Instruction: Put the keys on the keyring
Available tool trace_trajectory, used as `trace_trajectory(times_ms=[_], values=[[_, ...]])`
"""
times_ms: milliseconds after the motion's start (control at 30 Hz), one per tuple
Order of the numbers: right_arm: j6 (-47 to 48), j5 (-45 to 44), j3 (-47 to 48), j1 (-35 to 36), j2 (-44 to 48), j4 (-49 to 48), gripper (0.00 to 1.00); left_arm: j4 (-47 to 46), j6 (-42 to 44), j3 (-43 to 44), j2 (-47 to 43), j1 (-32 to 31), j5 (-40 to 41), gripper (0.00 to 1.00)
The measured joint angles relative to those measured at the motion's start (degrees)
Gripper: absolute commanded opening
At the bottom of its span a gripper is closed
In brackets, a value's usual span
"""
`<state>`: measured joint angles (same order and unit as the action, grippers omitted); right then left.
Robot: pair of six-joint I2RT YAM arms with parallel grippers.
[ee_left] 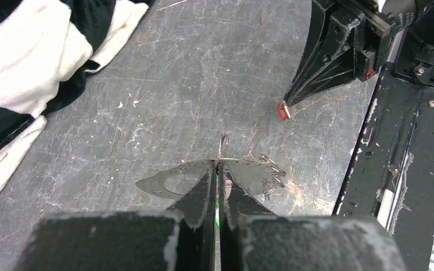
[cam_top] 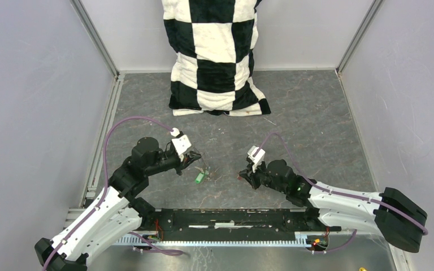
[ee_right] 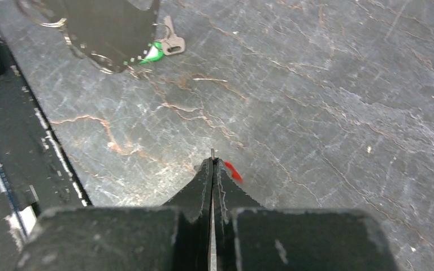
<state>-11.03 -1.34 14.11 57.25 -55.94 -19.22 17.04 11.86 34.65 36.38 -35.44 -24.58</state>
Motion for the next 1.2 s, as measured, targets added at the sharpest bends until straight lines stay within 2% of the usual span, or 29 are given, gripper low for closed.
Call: trace_trajectory(times_ms=[367,500,800,1200], values=[[-0.85,8.20,-1.38,-0.09,3.17,-1.49,0.00,0.00,0.00,0.00,0.00,0.00,-0.11,0.02],[-0.61,9.73,0.85,-0.15,2.29,-0.63,0.00,0.02,0.00,0.00,0.26,0.00,-1.09,0.02],[4.66,10.69,17.59,-0.15,-3.32,2.16,0.00,0.63,0.04,0.83,1.95,0.00,-2.78,0.02],[9.92,12.63,36.72,-0.15,-8.50,13.88,0.01,0.85,0.13,11.13,6.86,0.00,-2.95,0.02]])
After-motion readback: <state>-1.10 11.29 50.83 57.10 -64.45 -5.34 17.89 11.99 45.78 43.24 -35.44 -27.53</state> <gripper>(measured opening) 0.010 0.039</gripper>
